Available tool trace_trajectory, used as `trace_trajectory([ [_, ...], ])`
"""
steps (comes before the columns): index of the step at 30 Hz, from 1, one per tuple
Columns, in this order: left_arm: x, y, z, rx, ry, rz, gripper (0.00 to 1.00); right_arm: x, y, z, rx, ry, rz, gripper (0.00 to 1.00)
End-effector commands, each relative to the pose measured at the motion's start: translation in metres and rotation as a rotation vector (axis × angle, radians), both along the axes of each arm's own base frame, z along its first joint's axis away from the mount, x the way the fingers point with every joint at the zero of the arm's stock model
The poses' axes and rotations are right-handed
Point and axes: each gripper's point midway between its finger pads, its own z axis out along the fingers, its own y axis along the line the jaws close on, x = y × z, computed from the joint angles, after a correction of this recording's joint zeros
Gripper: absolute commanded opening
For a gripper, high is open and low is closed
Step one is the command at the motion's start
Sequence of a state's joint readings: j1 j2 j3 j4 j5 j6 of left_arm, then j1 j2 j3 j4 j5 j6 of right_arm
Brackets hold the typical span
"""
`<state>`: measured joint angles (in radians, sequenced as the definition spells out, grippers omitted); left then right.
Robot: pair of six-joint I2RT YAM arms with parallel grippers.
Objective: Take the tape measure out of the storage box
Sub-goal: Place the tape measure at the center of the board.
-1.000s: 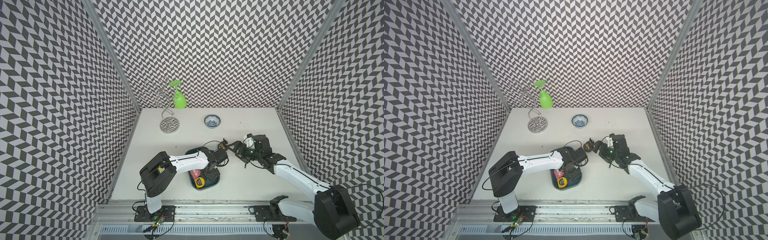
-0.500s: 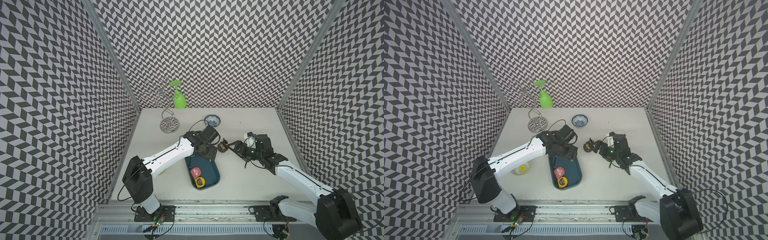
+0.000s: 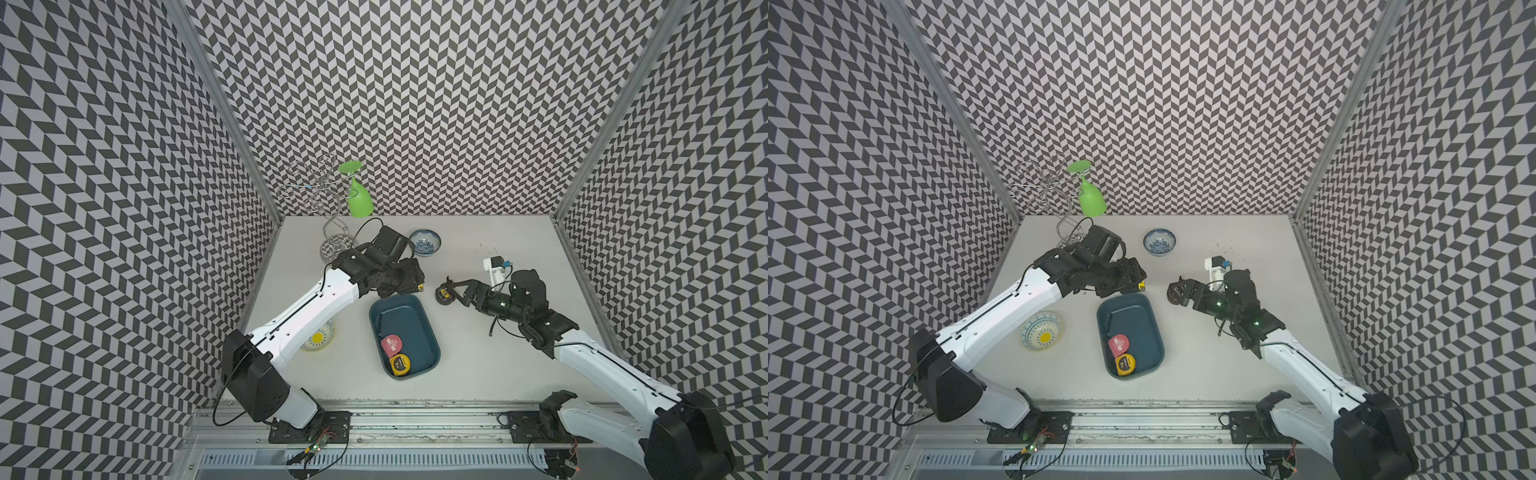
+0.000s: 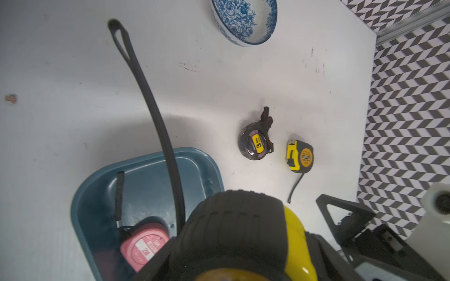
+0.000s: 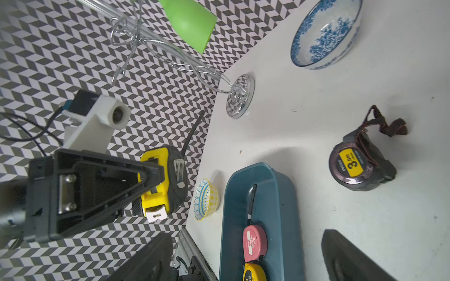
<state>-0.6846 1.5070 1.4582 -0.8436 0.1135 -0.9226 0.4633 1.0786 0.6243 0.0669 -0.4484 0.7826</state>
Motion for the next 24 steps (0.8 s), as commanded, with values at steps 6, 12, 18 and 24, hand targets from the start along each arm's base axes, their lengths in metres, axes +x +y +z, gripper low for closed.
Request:
trace_trajectory([
  [6,0.009,-0.031,0.046,-0.335,-0.023,0.079,0.00,0.008,0.018,0.044,0.033,-0.233,-0.021,1.00],
  [12,0.016,-0.042,0.055,-0.368,-0.031,0.080,0.00,0.012,0.026,0.054,0.038,-0.287,-0.037,1.00],
  [18,0.018,-0.052,0.054,-0.388,-0.020,0.077,0.00,0.012,0.034,0.060,0.046,-0.325,-0.032,0.98],
  [24,0.018,-0.061,0.054,-0.395,-0.014,0.067,0.00,0.016,0.042,0.064,0.043,-0.350,-0.028,0.97],
])
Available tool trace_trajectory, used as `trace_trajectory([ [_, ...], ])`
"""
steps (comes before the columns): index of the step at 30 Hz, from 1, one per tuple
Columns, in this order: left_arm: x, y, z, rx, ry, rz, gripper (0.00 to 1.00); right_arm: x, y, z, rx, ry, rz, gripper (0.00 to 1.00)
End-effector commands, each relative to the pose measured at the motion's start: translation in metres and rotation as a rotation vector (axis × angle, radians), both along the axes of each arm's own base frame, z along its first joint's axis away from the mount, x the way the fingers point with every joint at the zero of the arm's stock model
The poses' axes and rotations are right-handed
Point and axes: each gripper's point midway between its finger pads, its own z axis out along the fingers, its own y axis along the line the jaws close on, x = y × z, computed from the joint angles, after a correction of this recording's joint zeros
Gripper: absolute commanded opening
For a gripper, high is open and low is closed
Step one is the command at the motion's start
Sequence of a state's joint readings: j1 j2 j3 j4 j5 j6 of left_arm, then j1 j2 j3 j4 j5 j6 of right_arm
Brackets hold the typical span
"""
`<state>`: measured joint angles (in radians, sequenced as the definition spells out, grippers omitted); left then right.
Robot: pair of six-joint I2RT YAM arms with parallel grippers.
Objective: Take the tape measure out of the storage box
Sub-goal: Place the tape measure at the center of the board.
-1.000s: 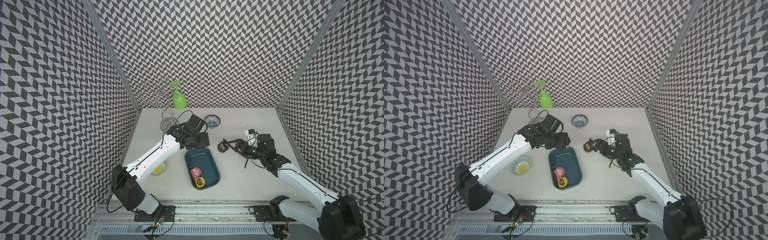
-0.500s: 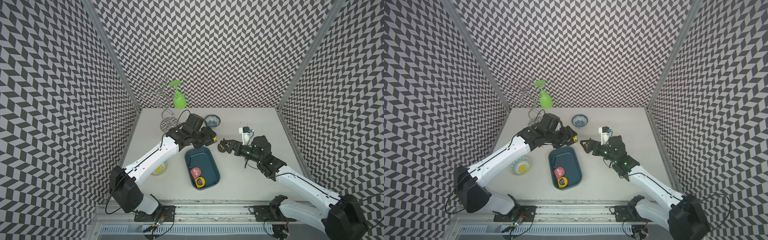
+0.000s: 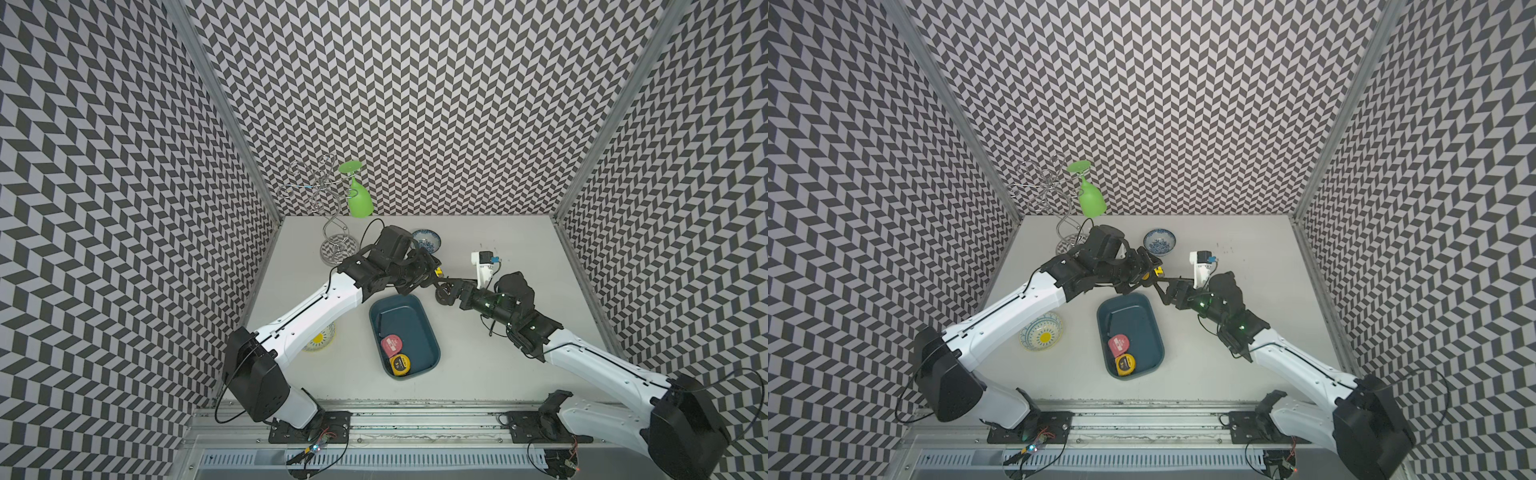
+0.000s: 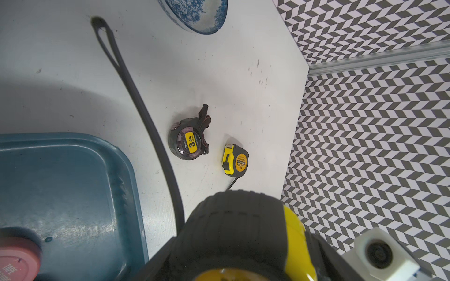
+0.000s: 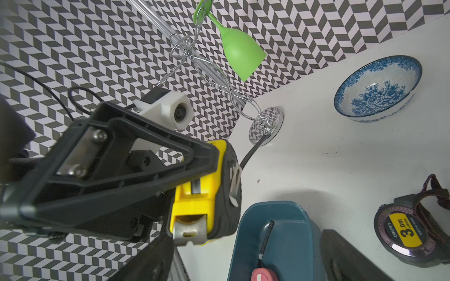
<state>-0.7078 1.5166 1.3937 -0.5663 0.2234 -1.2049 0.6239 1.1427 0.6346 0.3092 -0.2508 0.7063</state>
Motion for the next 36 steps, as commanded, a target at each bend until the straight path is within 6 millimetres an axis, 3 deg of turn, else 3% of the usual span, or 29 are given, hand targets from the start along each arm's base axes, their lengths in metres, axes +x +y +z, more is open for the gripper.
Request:
trace_trajectory([
  [1,0.007,-0.016,0.035,-0.085,-0.077,-0.019,0.00,0.008,0.006,0.031,0.043,-0.105,-0.013,0.96],
  [5,0.006,-0.024,0.038,-0.102,-0.075,-0.034,0.00,0.012,0.009,0.033,0.041,-0.112,-0.019,0.92],
  [10,0.003,-0.031,0.039,-0.117,-0.068,-0.054,0.00,0.016,0.008,0.034,0.045,-0.121,-0.042,0.80],
  [15,0.000,-0.036,0.039,-0.131,-0.064,-0.067,0.00,0.017,0.006,0.033,0.051,-0.117,-0.060,0.52],
  [21,0.000,-0.038,0.040,-0.138,-0.075,-0.076,0.03,0.015,0.002,0.029,0.050,-0.107,-0.075,0.30],
  [25,0.001,-0.037,0.041,-0.137,-0.095,-0.084,0.69,0.014,-0.005,0.025,0.049,-0.084,-0.103,0.21],
  [28,0.004,-0.031,0.040,-0.106,-0.118,-0.080,0.97,0.012,-0.013,0.018,0.040,-0.055,-0.132,0.19],
  [36,0.006,0.014,0.014,0.063,-0.144,-0.043,1.00,-0.003,-0.047,-0.022,0.080,0.075,-0.169,0.17],
])
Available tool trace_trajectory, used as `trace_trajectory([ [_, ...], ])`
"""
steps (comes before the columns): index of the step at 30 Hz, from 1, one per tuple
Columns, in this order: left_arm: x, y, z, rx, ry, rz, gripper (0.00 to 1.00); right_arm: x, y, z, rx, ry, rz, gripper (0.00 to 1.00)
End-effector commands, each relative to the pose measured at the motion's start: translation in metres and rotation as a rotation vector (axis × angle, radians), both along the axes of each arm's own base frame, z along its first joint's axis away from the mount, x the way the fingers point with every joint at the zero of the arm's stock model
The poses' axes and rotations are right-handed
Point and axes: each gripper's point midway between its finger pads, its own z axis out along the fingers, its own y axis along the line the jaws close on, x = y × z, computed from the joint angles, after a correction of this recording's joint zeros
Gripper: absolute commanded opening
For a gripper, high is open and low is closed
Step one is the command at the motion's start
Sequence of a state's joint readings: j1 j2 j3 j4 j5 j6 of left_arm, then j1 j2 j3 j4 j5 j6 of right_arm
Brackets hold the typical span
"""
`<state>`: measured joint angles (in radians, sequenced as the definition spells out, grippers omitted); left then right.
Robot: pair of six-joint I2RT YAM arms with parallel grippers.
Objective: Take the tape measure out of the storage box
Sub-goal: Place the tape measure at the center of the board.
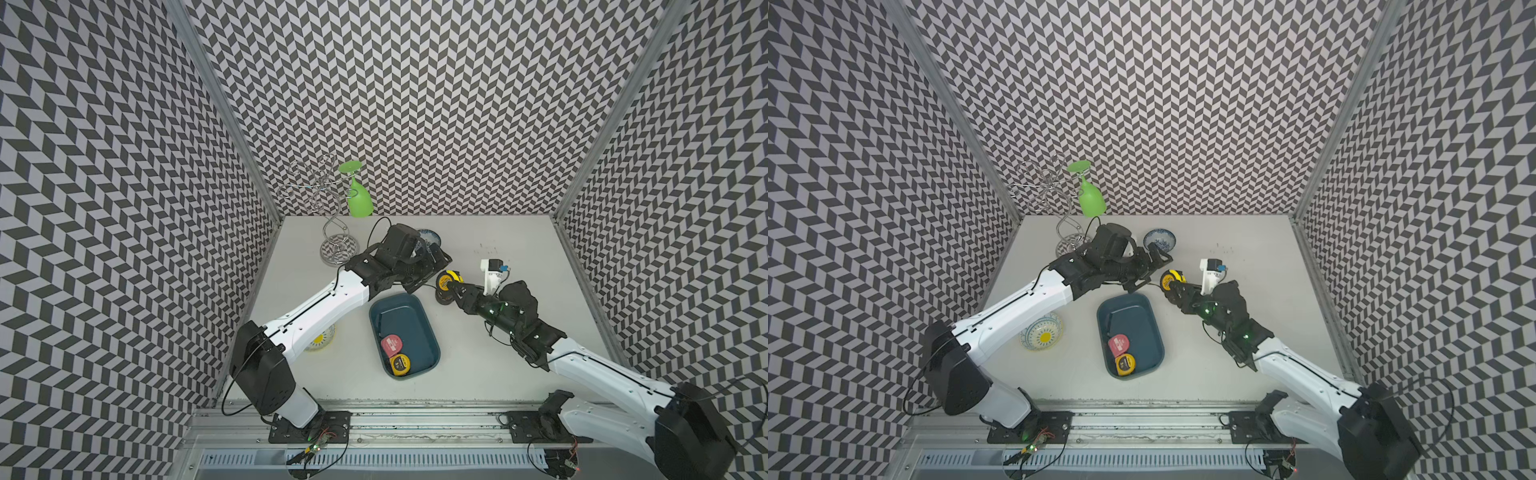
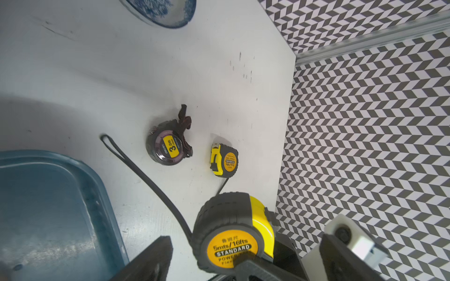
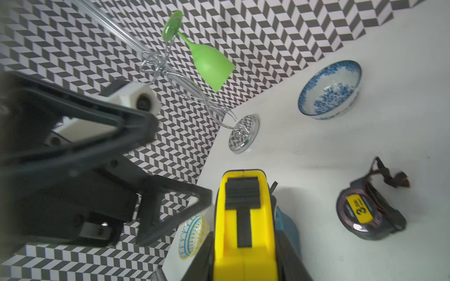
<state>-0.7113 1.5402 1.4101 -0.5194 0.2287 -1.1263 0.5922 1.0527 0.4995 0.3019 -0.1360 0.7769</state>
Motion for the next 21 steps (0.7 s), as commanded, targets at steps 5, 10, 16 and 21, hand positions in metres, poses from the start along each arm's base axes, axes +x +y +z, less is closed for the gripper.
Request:
trace_trajectory([
  [5,-0.002,0.051,-0.008,0.099,-0.055,0.044,1.00,-0.012,-0.036,-0.020,0.104,0.089,-0.039,0.17],
  [10,-0.001,0.061,-0.012,0.123,-0.055,0.050,1.00,-0.023,-0.049,-0.059,0.099,0.208,-0.034,0.17],
  [16,-0.004,0.067,-0.019,0.154,-0.048,0.041,1.00,-0.044,-0.062,-0.113,0.130,0.381,-0.055,0.17],
  [21,-0.008,0.073,-0.028,0.203,-0.042,0.023,1.00,-0.052,-0.069,-0.135,0.129,0.462,-0.073,0.17],
])
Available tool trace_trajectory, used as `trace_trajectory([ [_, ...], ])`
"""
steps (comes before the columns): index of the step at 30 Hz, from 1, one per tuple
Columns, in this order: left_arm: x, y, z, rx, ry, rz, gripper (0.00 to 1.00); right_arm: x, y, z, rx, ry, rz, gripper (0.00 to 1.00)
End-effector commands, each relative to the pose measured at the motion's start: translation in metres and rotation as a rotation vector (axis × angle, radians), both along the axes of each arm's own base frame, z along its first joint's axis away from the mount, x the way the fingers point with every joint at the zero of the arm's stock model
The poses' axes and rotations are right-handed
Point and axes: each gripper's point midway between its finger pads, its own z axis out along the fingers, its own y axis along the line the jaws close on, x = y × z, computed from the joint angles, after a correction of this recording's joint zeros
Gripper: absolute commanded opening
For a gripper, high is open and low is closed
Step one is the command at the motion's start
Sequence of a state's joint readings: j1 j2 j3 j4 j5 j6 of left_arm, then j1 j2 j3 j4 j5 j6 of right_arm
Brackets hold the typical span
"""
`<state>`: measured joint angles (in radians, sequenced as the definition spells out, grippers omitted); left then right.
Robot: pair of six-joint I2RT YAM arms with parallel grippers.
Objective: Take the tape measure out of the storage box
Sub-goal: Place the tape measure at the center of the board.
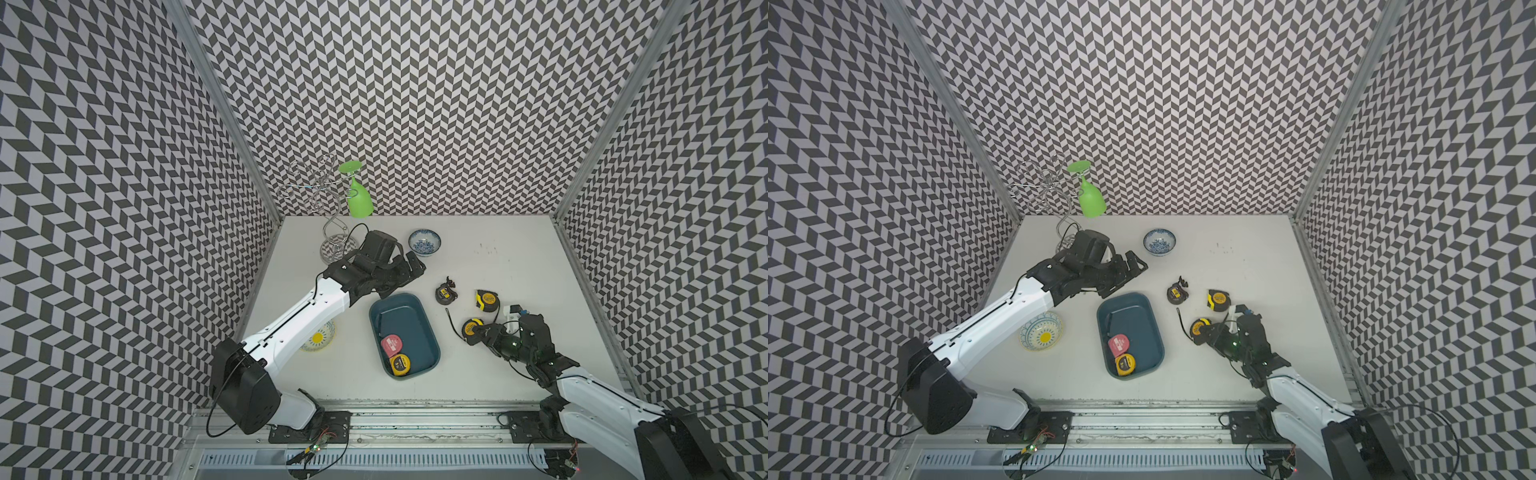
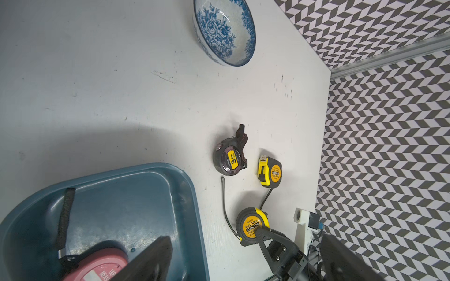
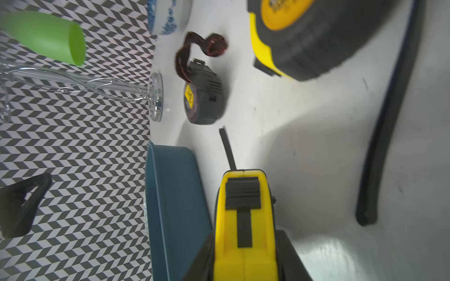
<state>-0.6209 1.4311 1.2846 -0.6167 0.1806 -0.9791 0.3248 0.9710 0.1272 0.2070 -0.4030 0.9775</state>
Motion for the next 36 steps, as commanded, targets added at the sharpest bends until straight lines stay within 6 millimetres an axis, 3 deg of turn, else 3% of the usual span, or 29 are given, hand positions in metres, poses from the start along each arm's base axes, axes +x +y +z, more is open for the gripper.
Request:
trace_trajectory([
  [1,-0.005,0.012,0.000,0.055,-0.022,-0.018,1.00,0.008,0.004,0.016,0.062,-0.050,0.006,0.17],
  [5,-0.011,0.019,-0.010,0.125,-0.014,-0.059,1.00,0.002,-0.003,0.005,0.060,-0.015,-0.013,0.21],
  [14,-0.031,0.039,-0.050,0.316,0.094,-0.136,1.00,0.003,-0.006,0.004,0.017,-0.001,0.000,0.58],
  [21,-0.043,0.038,-0.059,0.359,0.124,-0.180,1.00,0.006,-0.009,0.016,-0.025,-0.028,0.006,0.78],
  [26,-0.054,0.033,-0.067,0.374,0.165,-0.198,1.00,0.004,-0.011,0.020,-0.051,-0.022,0.011,0.87],
  [28,-0.060,0.030,-0.072,0.383,0.193,-0.202,1.00,0.006,-0.011,0.030,-0.060,-0.032,0.020,0.89],
  [36,-0.076,0.025,-0.082,0.393,0.242,-0.190,1.00,-0.003,-0.018,0.037,-0.114,-0.019,0.026,0.92],
])
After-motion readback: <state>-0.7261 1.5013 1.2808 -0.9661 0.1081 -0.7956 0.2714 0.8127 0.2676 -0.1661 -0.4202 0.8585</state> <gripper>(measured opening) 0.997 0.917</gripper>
